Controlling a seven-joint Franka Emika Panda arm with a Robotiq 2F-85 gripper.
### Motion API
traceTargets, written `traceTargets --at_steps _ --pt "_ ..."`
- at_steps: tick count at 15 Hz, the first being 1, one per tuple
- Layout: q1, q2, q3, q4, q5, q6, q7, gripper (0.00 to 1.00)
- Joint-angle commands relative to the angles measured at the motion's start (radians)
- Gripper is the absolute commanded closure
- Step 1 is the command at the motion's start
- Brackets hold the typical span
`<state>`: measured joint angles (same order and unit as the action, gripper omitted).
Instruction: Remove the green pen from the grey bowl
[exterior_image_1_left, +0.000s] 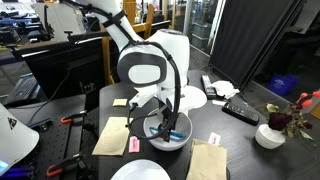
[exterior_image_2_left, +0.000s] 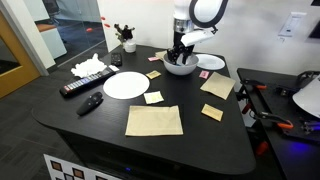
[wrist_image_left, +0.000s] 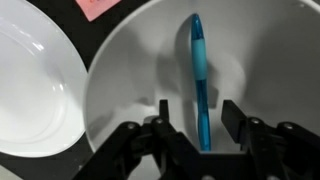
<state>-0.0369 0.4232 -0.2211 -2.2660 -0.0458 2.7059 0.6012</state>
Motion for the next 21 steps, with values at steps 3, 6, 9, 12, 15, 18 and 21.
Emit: traceTargets --at_steps 3,6,9,12,15,18,21 --pt "0.031 0.022 -0.025 0.028 0.023 -0.008 0.01 0.86" --pt "0.035 0.024 -0.029 0.032 0.022 -0.011 0.01 1.0" --pt "0.047 0.011 -0.037 0.025 0.013 -0.023 0.018 0.97" --pt "0.081 -0.057 -0.068 -0.024 -0.02 -0.031 0.032 0.97" --pt "0.115 -0.128 -0.105 -0.065 -0.06 -0.04 0.04 0.97" --pt "0.139 -0.217 -0.13 -0.107 -0.15 -0.054 0.065 0.97" --pt "0.124 -0.306 -0.11 -0.138 -0.237 -0.071 0.082 0.97"
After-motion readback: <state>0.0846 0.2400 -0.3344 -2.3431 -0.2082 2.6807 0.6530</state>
